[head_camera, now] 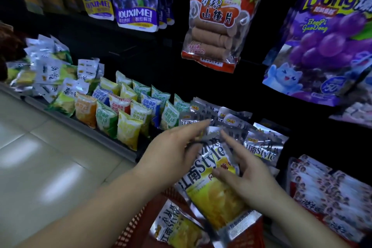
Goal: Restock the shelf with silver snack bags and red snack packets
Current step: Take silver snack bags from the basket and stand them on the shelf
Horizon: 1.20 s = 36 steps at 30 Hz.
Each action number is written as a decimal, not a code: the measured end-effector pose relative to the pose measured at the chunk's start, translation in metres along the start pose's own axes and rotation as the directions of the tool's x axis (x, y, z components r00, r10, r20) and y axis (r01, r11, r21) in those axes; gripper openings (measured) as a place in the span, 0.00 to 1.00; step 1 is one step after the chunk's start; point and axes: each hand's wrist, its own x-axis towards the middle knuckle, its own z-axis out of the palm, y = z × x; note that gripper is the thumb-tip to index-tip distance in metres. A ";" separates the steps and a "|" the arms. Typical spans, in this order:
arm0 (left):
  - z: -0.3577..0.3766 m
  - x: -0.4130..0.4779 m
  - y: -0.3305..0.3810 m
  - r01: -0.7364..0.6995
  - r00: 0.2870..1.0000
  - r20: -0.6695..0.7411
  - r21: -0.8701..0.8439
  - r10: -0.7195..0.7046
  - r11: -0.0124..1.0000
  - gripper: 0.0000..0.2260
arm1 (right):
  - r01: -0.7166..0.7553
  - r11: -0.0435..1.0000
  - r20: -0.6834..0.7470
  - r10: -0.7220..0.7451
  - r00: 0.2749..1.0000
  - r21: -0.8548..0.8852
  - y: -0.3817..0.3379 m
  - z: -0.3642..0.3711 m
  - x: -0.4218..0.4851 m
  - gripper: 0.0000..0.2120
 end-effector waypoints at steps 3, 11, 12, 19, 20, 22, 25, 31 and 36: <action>0.004 -0.002 0.001 0.143 0.988 -0.016 -0.302 -0.155 0.943 0.18 | 0.001 1.000 -0.014 -0.002 1.000 -0.005 0.002 -0.001 -0.001 0.39; -0.003 -0.004 -0.006 0.051 0.998 -0.047 0.141 -0.045 0.989 0.27 | -0.022 0.995 -0.118 0.033 0.992 0.097 0.005 0.006 0.001 0.27; -0.003 -0.005 -0.006 -0.072 0.997 -0.003 0.239 0.075 0.968 0.27 | -0.027 0.993 -0.122 0.041 0.992 0.119 0.007 0.007 0.001 0.27; -0.002 -0.010 -0.007 0.153 0.982 0.072 0.255 -0.177 0.955 0.37 | -0.072 0.991 -0.222 0.095 0.970 0.109 0.006 0.005 0.000 0.23; -0.004 -0.012 -0.007 0.238 0.967 0.040 0.189 -0.250 0.953 0.38 | -0.079 0.987 -0.266 0.114 0.957 0.139 0.007 0.003 0.001 0.24; -0.003 -0.016 -0.001 0.412 0.911 0.020 -0.076 -0.412 0.908 0.35 | -0.086 0.971 -0.319 0.157 0.935 0.224 0.008 0.000 0.002 0.26; 0.019 -0.024 0.026 0.624 0.723 0.249 -0.636 -0.644 0.455 0.16 | -0.079 0.936 -0.304 0.190 0.933 0.342 0.010 0.002 0.002 0.31; 0.026 -0.021 0.040 0.489 0.714 0.249 -0.846 -0.654 0.211 0.07 | -0.048 0.959 -0.158 0.095 0.983 0.278 0.007 0.011 -0.005 0.41; 0.026 -0.021 0.033 0.461 0.721 0.193 -0.851 -0.665 0.253 0.12 | -0.037 0.976 -0.139 0.068 0.988 0.215 0.006 0.010 -0.008 0.41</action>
